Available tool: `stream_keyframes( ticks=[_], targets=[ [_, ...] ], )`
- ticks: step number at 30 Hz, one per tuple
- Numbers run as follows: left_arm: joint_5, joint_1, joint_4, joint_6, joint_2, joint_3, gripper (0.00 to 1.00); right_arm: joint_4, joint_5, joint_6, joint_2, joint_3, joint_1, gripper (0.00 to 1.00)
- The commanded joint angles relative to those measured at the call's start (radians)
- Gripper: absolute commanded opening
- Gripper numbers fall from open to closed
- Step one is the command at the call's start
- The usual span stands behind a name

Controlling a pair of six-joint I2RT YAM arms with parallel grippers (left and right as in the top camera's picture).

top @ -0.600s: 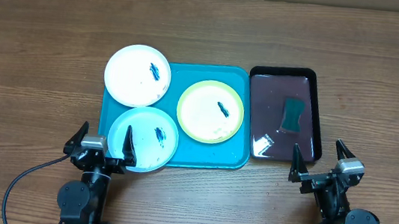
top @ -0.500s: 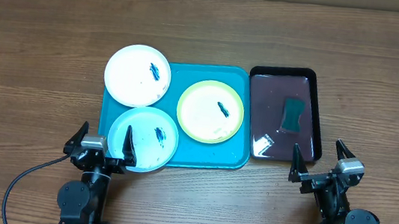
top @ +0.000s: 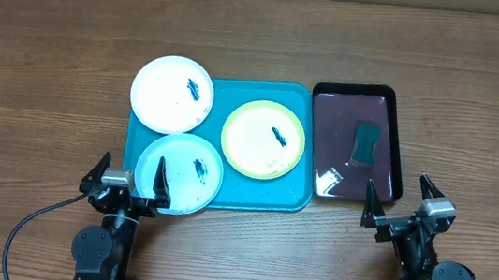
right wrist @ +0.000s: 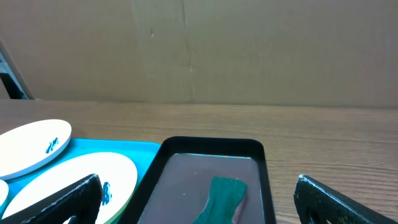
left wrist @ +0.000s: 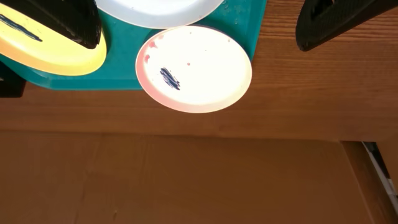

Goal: Clean dirty plates on tray and stack at the side

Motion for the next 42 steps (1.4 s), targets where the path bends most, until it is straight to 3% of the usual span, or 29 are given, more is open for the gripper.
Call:
stream_keyframes(
  ticks=[1, 42],
  targets=[
    [0.007, -0.005, 0.000, 0.016, -0.010, -0.003, 1.00, 0.006, 0.007, -0.005, -0.010, -0.010, -0.005, 1.00],
    [0.054, -0.005, -0.005, 0.014, -0.010, 0.005, 1.00, 0.006, 0.007, -0.005, -0.010, -0.010, -0.005, 1.00]
  ],
)
